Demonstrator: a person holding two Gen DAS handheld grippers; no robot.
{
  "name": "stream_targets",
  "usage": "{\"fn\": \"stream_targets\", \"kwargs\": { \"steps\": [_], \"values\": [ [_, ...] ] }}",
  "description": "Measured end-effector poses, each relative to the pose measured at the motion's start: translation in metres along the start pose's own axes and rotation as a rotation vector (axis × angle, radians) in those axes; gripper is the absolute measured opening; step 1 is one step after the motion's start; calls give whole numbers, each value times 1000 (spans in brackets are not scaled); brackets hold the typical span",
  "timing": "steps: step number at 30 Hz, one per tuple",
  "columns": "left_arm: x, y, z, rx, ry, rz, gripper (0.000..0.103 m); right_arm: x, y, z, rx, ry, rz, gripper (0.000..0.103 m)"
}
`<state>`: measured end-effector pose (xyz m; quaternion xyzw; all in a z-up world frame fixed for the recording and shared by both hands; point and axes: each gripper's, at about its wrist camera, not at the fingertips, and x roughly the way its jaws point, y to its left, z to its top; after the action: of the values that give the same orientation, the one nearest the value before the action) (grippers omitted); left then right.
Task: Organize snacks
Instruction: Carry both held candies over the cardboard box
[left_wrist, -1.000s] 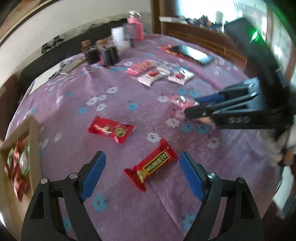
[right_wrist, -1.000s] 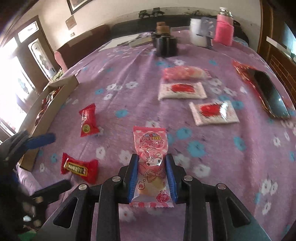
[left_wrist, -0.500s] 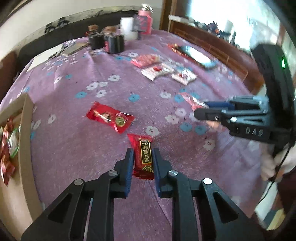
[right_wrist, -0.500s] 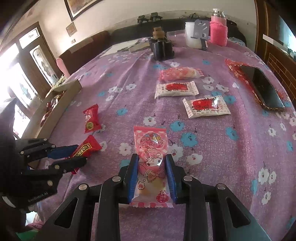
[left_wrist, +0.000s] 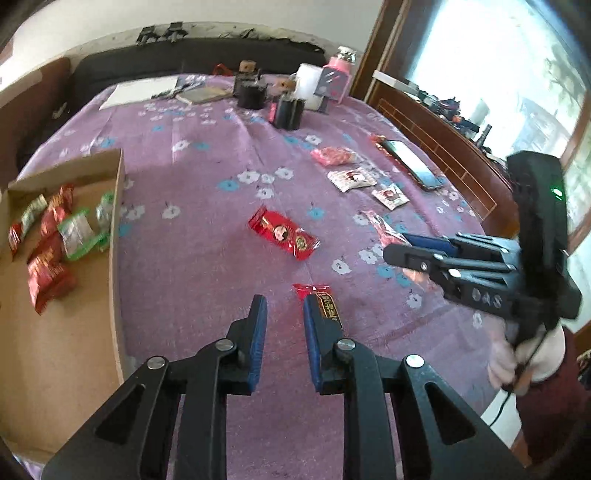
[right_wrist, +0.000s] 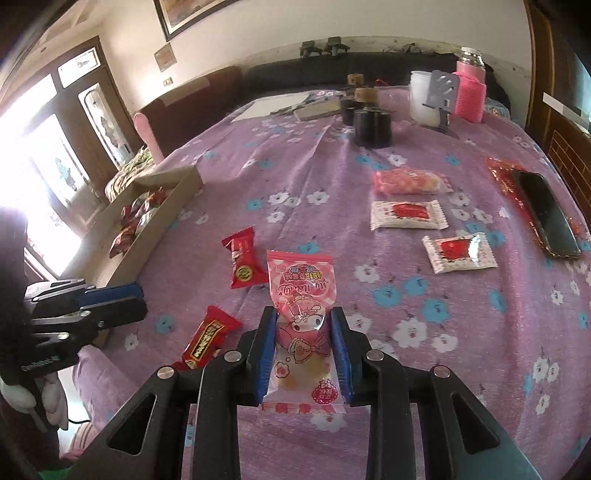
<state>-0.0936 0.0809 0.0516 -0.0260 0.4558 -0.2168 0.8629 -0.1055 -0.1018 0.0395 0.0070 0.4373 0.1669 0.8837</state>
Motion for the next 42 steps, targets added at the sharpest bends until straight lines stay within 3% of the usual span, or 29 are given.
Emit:
{"fn": "stream_targets", "kwargs": {
  "steps": [1,3,5,7,9,10,11,12,13,14,18,23,27,30,36,42],
  "values": [
    [4,-1,-1,-8,11,5,30,1,2,-1,-3,3,-1,29],
    [12,-12,-3,18,9,12,55,0,3,-2,-5,4,-2,29],
    [18,-28,-4,69,-18,45,68,-2,0,-4,5,3,-5,29],
    [28,-38,-4,110,-8,70,71,-5,-6,-7,15,3,-13,29],
    [43,-46,-3,138,18,97,68,-8,-11,-10,27,2,-21,29],
    [52,-49,-3,146,49,112,58,-10,-15,-11,34,2,-27,29],
    [59,-49,-4,147,77,128,29,-12,-17,-12,39,0,-31,29],
    [56,-51,-4,164,45,158,24,-13,-19,-13,43,-1,-34,29],
    [55,-50,-4,155,54,142,19,-16,-20,-14,47,-5,-37,29],
    [52,-45,-3,115,62,98,19,-18,-21,-15,49,-9,-37,29],
    [32,-24,0,33,39,45,19,-20,-17,-12,37,-15,-26,29],
    [-25,20,7,-84,-51,12,20,-12,6,1,6,-16,20,29],
    [-68,74,14,-156,-124,106,20,-2,43,19,-49,-16,78,29],
    [-79,114,17,-201,-133,199,20,9,76,36,-97,-11,132,29],
    [-63,191,14,-297,-55,308,20,41,148,67,-195,25,222,29],
    [-32,223,19,-346,17,350,20,91,205,78,-249,129,280,29]
  ]
}}
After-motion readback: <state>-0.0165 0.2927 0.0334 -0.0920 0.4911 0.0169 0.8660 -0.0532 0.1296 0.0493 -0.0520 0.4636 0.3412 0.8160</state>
